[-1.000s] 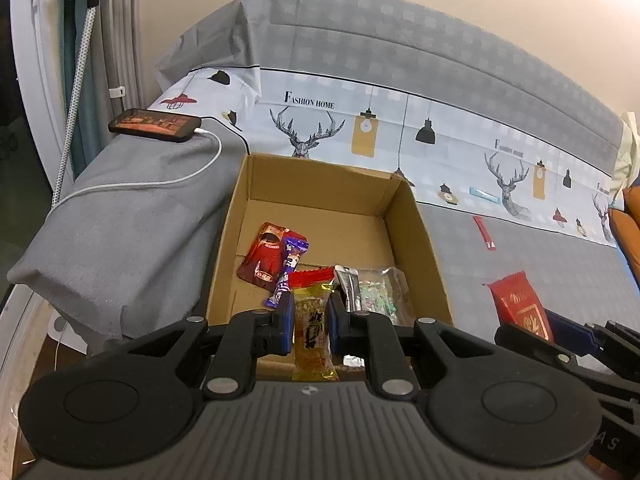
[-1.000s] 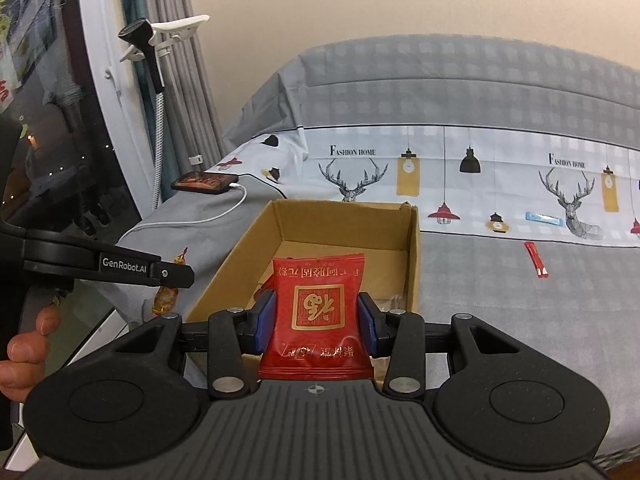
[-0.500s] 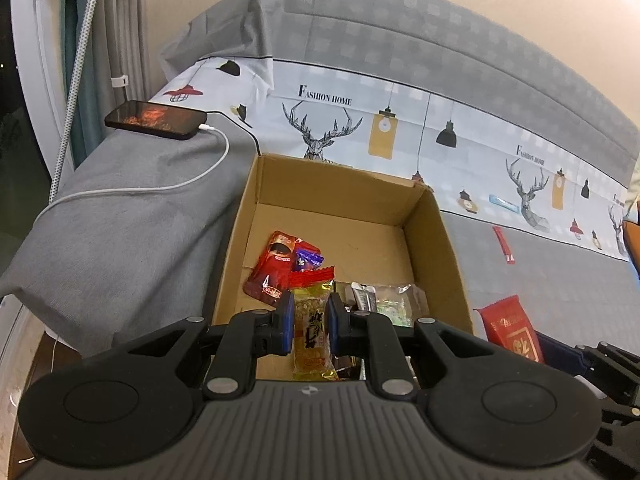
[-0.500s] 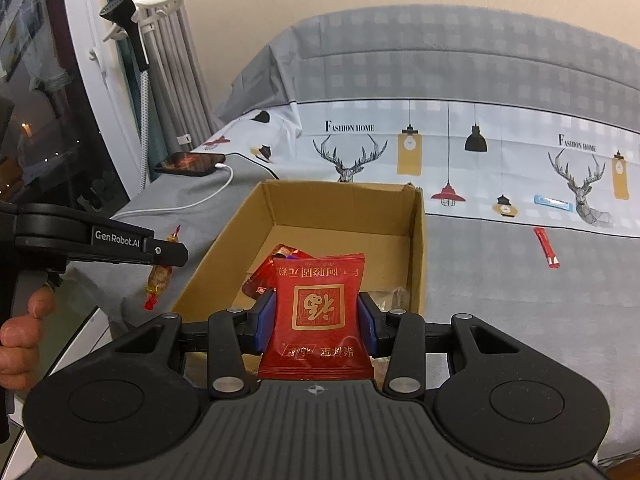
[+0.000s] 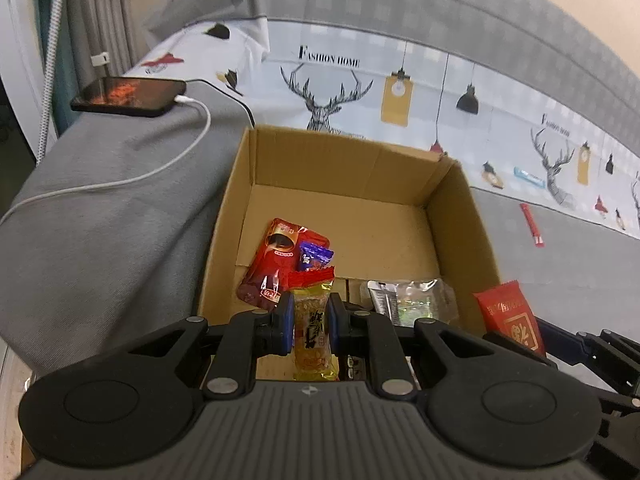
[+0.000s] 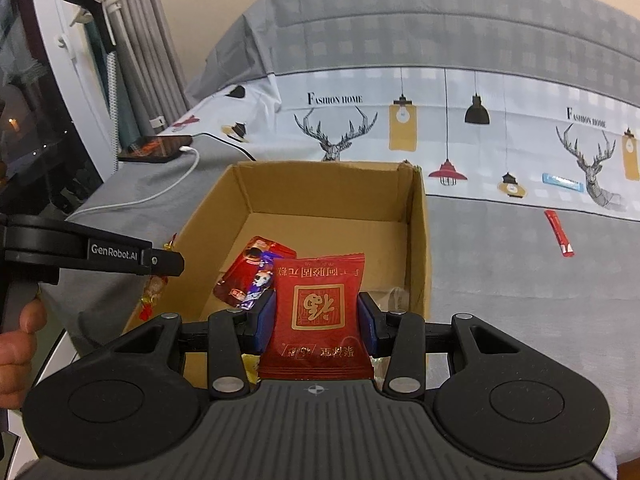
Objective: Organize snacks
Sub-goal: 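Lower orange candy with left into the box while right lowers red pouch, release both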
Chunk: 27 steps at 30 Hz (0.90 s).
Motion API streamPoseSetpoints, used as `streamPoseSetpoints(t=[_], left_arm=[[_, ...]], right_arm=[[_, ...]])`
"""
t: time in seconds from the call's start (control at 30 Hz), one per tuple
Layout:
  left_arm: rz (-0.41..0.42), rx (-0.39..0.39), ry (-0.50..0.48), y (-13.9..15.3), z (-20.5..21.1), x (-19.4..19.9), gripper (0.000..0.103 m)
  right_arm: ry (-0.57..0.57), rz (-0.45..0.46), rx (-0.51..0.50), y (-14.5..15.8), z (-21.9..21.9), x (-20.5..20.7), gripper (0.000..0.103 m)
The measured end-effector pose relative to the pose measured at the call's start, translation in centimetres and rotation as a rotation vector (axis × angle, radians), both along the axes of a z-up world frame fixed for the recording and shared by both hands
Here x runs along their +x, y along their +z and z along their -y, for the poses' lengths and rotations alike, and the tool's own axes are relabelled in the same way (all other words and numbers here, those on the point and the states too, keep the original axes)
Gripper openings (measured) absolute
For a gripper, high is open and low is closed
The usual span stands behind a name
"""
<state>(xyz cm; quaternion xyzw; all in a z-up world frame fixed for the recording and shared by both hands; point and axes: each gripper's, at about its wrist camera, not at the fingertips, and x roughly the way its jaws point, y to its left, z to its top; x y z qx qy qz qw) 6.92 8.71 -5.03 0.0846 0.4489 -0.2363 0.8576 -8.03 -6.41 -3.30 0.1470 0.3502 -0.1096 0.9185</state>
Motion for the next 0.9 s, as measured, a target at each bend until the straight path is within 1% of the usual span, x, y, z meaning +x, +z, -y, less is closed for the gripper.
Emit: streamPoseSetpoints(t=[0.37,0.7,0.9], left_arm=[[-0.042,0.060,-0.001,-3.2,2.9,3.5,0.018],[-0.078,0.106,-0.018,-5.8,4.6,5.1,0.018],[-0.092,0.129,-0.018,-6.9,5.1,5.6,0.018]], right_arm=[[-0.022,-0.057,0.034,-3.5,2.3,3.8,0.046],[-0.028,-0.102,0.053,-5.9,3.7,6.1,0.046],[-0.026,-0.118,0.057,-6.8,4.0,6.7,0.046]])
